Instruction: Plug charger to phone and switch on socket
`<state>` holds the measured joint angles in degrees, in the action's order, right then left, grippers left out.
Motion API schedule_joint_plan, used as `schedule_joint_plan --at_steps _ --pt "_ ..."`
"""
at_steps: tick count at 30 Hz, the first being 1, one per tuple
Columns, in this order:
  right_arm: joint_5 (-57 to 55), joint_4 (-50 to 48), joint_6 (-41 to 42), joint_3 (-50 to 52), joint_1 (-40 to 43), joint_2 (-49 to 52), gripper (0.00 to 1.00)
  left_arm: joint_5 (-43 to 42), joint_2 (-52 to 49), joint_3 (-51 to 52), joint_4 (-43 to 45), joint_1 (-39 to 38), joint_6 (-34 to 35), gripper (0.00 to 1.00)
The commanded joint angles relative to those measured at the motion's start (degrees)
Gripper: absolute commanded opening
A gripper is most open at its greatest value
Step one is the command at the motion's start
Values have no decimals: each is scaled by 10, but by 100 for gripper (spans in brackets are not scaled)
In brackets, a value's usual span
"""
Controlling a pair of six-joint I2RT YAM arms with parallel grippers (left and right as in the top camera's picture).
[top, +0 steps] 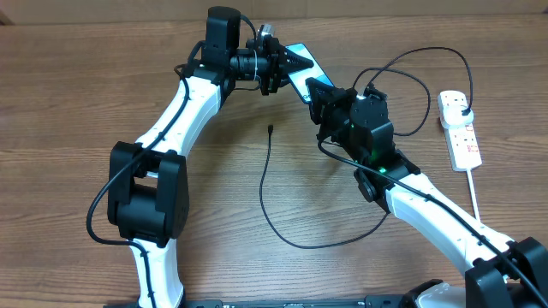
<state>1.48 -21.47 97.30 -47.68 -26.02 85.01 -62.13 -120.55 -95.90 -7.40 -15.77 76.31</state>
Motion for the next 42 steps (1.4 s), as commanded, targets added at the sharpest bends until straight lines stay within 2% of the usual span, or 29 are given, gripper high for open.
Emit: schedule_joint_plan --at_steps 1,16,23,26,31,35,42 --pt "-3 -10 -70 -23 -3 -16 4 15 -1 -8 -7 -4 11 4" --pt "-3 -9 -71 -23 -3 -16 4 13 -1 -8 -7 -4 11 4" --pt "-3 -9 -71 -23 -3 -16 23 11 -1 -8 -7 -4 10 4" --pt "-3 -9 -71 -23 -3 -16 38 11 -1 -8 -7 -4 10 4" --pt "-4 -10 -71 -23 2 -16 45 10 -1 -8 -7 -4 3 4" --pt "-2 -3 -86 -23 18 -16 51 6 -1 -8 -7 1 -53 4" --pt "139 28 -228 -23 117 -17 51 -91 -1 -8 -13 59 -231 4"
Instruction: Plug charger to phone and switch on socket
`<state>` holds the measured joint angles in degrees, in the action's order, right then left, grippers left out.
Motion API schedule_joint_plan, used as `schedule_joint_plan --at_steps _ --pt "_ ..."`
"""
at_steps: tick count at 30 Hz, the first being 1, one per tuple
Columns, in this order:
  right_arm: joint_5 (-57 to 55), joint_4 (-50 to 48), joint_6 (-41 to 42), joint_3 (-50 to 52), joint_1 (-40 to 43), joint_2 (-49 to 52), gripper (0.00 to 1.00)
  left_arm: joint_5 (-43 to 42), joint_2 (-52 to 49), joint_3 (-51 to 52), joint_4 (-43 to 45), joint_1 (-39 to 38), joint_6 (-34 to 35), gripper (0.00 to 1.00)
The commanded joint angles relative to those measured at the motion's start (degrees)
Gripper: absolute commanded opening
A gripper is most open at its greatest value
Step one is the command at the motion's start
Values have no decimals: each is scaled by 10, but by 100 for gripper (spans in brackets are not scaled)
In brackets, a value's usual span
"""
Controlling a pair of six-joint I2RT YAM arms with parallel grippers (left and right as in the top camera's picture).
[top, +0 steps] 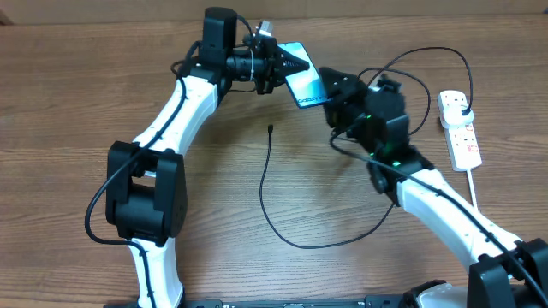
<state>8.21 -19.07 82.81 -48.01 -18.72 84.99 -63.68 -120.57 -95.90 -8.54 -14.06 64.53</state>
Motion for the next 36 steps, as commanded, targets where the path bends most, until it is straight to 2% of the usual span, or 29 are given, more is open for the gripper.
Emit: schedule_joint_plan --at_steps 1,7,12,13,14,16,18,22,23,25,29,36 --pt "90 6 -97 -19 56 -16 51 -90 -1 -8 -2 51 -126 4" --pt "258 32 -243 -19 132 -16 52 -173 -1 -8 -3 106 -177 4" --pt "295 114 -316 -19 140 -16 52 -259 -1 -8 -2 140 -199 4" --pt "298 127 -331 -19 138 -16 55 -270 -1 -8 -3 146 -207 4" --pt "311 131 -357 -19 130 -14 66 -270 -1 -7 -20 152 -220 4" --pt "328 131 -386 -19 114 -9 70 -270 -1 -5 -22 156 -225 4" --pt "331 138 -398 -19 91 -1 70 -270 -1 -5 -22 156 -228 4" --pt "337 174 -405 -47 68 34 60 -270 -1 -5 -21 157 -228 4" --pt "341 203 -422 -70 66 49 60 -270 -1 -5 -21 157 -228 4" --pt "341 332 -480 -169 57 108 60 -270 -1 -5 -22 158 -228 4" --pt "338 451 -518 -291 49 195 58 -270 -1 -5 -22 158 -227 4" --pt "339 449 -499 -317 30 287 52 -269 -1 -5 -22 158 -226 4"
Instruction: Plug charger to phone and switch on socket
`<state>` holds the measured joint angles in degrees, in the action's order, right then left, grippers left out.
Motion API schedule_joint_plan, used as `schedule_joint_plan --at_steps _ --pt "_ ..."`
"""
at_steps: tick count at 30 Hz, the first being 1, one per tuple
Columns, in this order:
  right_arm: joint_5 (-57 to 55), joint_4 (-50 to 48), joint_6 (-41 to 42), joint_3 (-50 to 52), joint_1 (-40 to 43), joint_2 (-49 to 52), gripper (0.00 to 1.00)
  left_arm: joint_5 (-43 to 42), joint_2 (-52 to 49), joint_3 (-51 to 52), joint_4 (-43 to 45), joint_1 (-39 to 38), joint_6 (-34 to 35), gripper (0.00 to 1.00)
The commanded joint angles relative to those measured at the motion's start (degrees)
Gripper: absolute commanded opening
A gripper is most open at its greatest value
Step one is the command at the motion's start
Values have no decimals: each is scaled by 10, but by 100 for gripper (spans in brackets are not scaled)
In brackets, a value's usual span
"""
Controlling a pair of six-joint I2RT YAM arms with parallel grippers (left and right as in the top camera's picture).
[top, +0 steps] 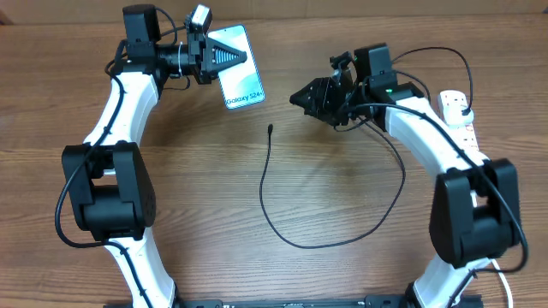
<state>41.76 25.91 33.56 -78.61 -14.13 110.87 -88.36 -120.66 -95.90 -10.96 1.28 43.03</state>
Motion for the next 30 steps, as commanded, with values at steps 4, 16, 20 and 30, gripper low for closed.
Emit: schedule_joint_plan --at_steps 4,16,20,30 --pt "-2 -16 -6 -11 -50 77 50 -23 0 -5 2 4 -10 4" --pt "-58 -82 45 -11 -98 130 34 -23 0 -5 0 -5 -10 4" --pt "-66 -94 55 -10 -98 135 32 -21 0 -5 0 -7 -10 4" --pt "-76 -110 83 -9 -98 152 28 -22 0 -5 -4 -7 -10 4"
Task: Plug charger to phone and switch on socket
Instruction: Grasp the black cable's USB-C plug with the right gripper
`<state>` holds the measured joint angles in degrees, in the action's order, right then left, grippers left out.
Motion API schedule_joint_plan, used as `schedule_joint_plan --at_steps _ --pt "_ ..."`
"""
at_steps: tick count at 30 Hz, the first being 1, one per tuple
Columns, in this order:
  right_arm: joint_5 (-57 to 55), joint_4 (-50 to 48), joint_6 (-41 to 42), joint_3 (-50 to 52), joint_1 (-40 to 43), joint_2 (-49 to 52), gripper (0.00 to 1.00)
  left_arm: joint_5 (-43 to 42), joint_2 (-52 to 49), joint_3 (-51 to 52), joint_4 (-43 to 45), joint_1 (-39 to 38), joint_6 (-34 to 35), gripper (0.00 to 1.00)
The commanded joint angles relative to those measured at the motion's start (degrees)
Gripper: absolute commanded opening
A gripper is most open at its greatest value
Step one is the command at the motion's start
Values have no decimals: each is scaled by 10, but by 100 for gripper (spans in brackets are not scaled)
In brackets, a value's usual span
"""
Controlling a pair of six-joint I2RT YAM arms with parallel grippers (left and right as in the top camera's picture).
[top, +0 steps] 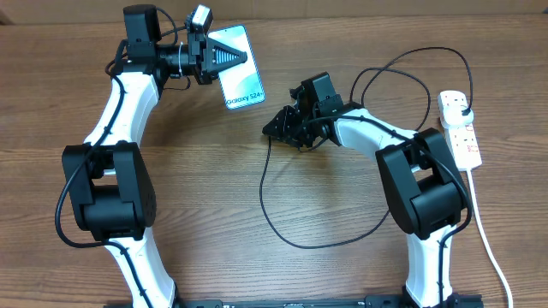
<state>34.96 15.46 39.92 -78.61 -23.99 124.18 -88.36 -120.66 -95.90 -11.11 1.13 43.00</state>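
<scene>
My left gripper (233, 58) is shut on the top edge of the phone (242, 84), holding it above the table at the back left. Its light blue face with the "Galaxy S24" label is turned up. The black charger cable (262, 192) lies in a loop on the wood. Its plug end (270, 135) lies in the middle of the table. My right gripper (272, 128) is down at that plug end and looks open, with its fingers around the tip. The white power strip (460, 130) lies at the right edge with the charger's adapter (463, 109) plugged in.
The cable's far run arcs from the loop up behind my right arm (377, 135) to the power strip. The strip's own white cord (481, 231) trails down the right side. Bare wooden table (197, 222) lies between the two arms.
My right gripper has moved left and down from mid-air at the right of the phone to the cable's plug end. The left gripper and the phone have not moved.
First both grippers met at the phone near the back centre. Then the phone was lifted and tilted between them. A second ago the left gripper alone held it at the back left, with the right one away from it. Now the right one is at the plug end.
</scene>
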Motion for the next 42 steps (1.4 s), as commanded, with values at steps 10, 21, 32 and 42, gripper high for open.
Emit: schedule_joint_plan --at_steps 10,21,32,42 --pt "11 -27 23 -9 0 38 20 -19 0 -5 -9 -5 -11 4" --pt "16 -34 26 -9 3 37 4 -15 0 -5 -9 -5 -11 4" --pt "100 -3 -81 -9 62 -63 4 -15 0 -5 -9 -5 -11 4" --pt "146 128 -185 -9 122 -246 4 -22 0 -5 -9 -5 -24 4"
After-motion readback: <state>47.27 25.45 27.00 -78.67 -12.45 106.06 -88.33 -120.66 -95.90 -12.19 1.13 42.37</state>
